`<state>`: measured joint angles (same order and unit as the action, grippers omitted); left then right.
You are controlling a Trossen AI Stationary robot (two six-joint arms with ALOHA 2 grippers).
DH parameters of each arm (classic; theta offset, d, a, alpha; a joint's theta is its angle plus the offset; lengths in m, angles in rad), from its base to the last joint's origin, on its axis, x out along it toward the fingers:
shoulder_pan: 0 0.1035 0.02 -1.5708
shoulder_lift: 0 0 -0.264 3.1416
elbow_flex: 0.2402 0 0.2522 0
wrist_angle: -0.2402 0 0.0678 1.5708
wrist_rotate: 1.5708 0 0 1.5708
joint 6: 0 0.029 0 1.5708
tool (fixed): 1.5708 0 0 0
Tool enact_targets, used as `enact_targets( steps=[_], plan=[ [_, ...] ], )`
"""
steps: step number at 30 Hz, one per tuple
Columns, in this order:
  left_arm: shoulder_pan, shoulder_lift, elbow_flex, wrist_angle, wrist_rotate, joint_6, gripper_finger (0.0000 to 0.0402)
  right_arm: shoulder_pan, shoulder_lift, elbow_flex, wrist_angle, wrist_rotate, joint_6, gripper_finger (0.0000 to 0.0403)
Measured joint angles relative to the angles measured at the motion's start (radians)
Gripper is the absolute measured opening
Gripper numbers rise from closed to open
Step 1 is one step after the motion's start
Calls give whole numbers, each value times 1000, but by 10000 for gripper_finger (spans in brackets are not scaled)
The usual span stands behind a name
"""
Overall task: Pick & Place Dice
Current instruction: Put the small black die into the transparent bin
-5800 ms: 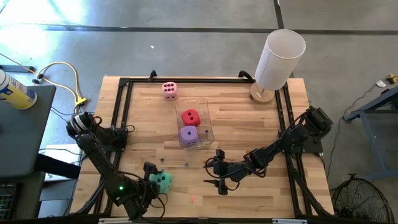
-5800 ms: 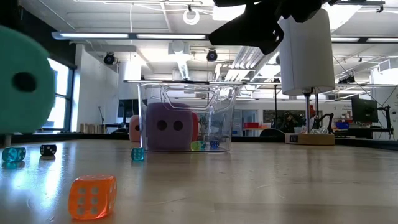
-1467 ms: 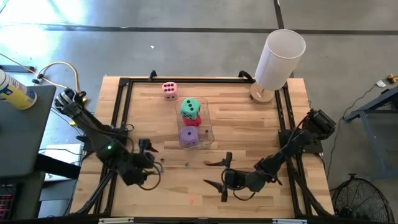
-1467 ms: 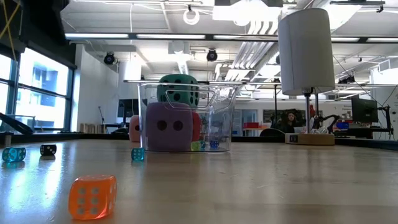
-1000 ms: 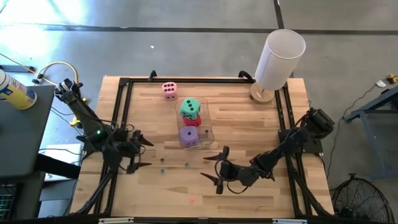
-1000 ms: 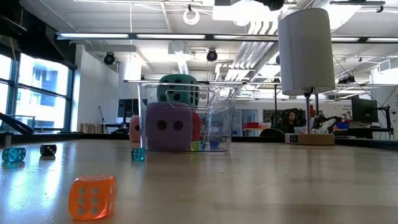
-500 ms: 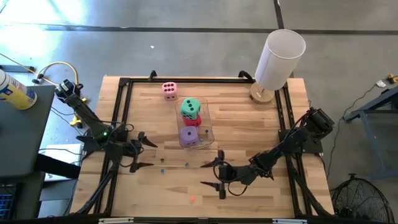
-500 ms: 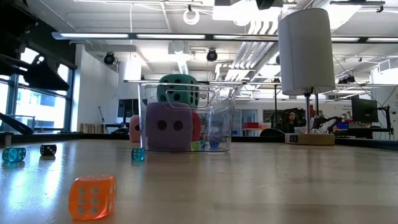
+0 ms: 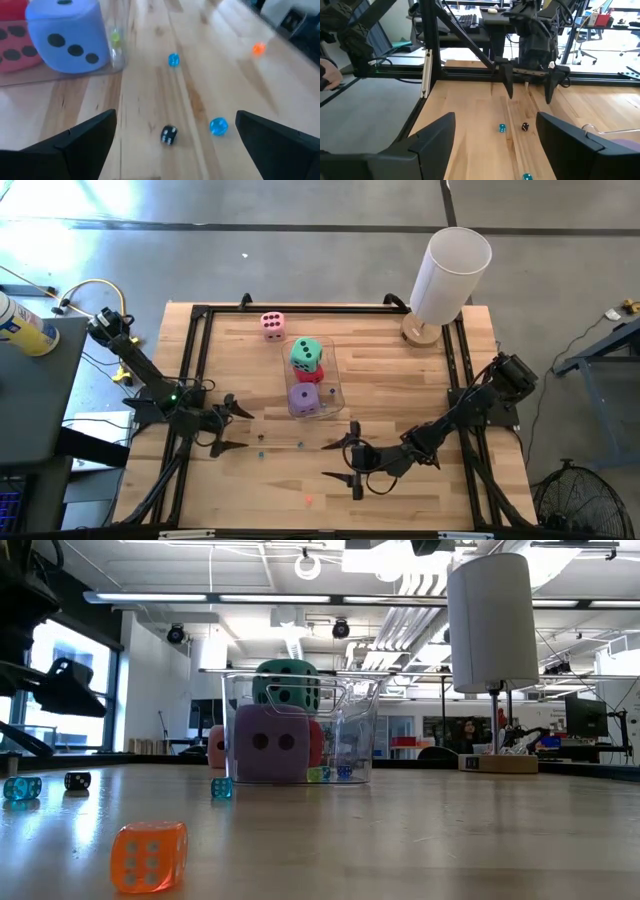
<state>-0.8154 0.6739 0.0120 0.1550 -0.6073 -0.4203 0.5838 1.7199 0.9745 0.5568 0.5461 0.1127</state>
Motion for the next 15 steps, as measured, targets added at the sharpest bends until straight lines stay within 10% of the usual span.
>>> enact_targets(
  steps=[15],
  plan=[
    [2,307,-4,205,2,-17,397,-2,0,0,0,0,0,270]
  ],
)
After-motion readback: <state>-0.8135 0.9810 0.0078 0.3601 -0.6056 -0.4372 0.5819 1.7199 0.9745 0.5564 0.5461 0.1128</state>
